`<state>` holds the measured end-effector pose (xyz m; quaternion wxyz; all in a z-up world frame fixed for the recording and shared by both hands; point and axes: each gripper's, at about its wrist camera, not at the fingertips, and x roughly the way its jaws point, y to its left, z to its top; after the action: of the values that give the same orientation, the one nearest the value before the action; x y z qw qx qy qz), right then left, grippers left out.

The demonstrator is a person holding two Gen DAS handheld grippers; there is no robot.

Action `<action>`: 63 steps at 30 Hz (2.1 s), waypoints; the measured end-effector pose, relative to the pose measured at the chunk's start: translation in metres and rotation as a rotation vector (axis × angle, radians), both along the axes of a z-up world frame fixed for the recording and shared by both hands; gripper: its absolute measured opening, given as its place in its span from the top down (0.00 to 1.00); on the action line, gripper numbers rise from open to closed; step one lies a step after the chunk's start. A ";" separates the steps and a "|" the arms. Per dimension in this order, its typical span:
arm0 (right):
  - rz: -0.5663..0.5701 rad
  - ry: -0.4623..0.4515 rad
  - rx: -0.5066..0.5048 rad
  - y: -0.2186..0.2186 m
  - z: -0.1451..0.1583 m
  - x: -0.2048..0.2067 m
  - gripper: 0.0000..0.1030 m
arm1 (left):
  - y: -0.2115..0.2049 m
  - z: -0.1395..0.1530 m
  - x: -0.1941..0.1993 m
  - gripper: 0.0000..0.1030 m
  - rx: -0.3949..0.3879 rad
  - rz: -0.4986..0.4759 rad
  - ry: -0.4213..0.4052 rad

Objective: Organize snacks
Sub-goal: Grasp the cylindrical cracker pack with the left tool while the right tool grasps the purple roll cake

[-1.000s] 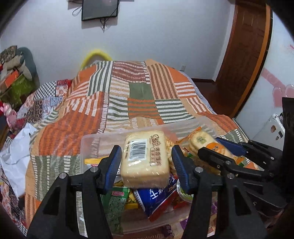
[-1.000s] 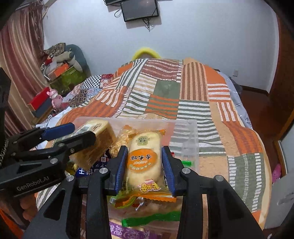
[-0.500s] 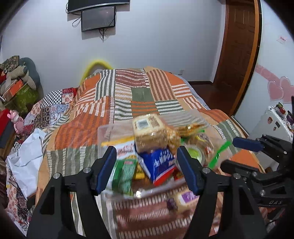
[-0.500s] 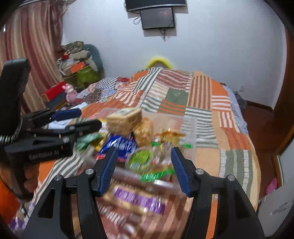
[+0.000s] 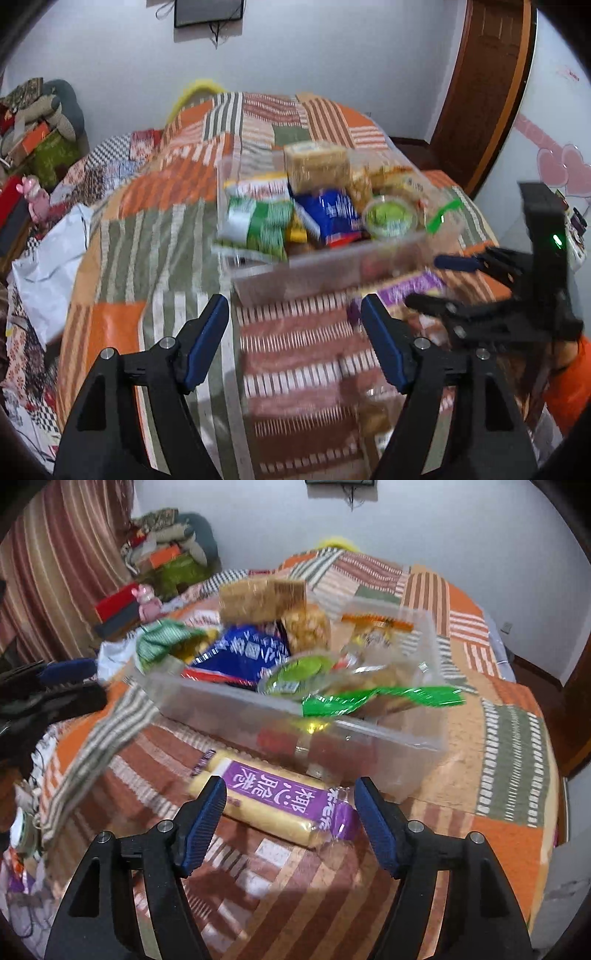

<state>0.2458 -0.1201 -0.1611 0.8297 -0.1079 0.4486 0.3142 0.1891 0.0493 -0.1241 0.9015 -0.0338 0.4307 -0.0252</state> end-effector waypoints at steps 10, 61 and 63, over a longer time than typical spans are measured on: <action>0.062 0.021 -0.036 -0.002 -0.009 -0.029 0.34 | -0.023 -0.021 -0.036 0.28 -0.022 -0.068 0.065; 0.035 0.131 0.036 0.020 -0.014 -0.051 0.50 | -0.036 -0.063 -0.065 0.42 -0.078 -0.053 0.143; 0.029 0.115 0.025 0.020 -0.014 -0.051 0.50 | -0.038 -0.064 -0.063 0.47 -0.057 -0.058 0.129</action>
<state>0.1944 -0.0999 -0.1750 0.7992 -0.0855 0.4899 0.3374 0.1258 0.0115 -0.1885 0.8693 -0.0487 0.4880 -0.0615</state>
